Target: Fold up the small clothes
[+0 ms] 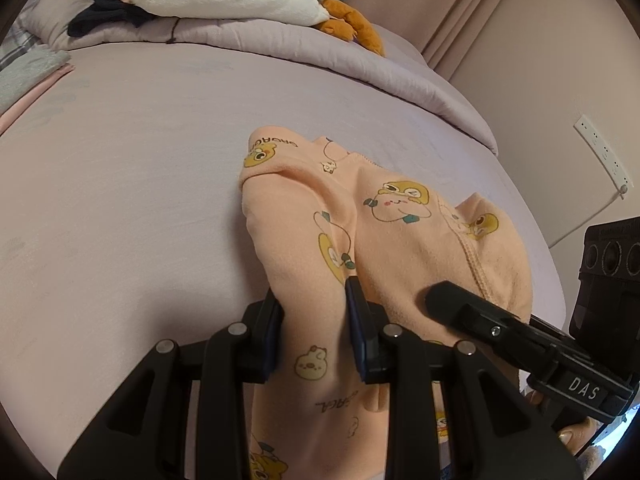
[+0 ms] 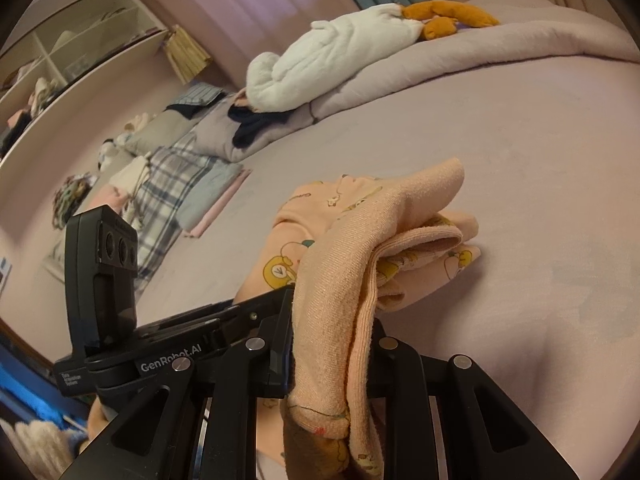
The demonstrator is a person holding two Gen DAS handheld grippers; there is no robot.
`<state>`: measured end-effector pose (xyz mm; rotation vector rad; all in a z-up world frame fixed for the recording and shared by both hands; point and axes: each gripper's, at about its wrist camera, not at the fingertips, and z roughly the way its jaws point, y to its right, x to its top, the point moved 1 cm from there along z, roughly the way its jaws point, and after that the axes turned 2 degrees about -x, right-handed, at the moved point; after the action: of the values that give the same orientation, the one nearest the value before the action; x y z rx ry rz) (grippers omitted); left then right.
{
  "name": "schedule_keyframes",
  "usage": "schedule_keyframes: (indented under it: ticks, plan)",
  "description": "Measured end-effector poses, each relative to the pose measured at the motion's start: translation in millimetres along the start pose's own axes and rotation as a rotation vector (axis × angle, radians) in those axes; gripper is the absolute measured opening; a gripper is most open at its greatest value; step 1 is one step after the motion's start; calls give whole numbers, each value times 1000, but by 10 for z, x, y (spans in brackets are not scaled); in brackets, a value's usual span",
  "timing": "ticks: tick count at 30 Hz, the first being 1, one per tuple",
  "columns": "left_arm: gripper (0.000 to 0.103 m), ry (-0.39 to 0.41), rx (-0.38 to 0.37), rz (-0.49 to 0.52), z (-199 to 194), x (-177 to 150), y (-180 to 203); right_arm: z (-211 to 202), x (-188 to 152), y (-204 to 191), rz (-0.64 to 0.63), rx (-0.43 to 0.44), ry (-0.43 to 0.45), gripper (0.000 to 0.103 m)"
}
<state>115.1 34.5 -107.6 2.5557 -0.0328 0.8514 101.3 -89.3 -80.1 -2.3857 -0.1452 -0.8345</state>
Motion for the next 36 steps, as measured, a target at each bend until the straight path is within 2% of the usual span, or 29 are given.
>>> schedule_keyframes:
  ticks: [17,36]
  plan:
    - [28,59,52,-44,-353,-116,-260,148,-31,-335,-87,58,-45,24]
    - [28,94,89,-68,-519,-100,-473,308,0,-548,-142,85,-81,24]
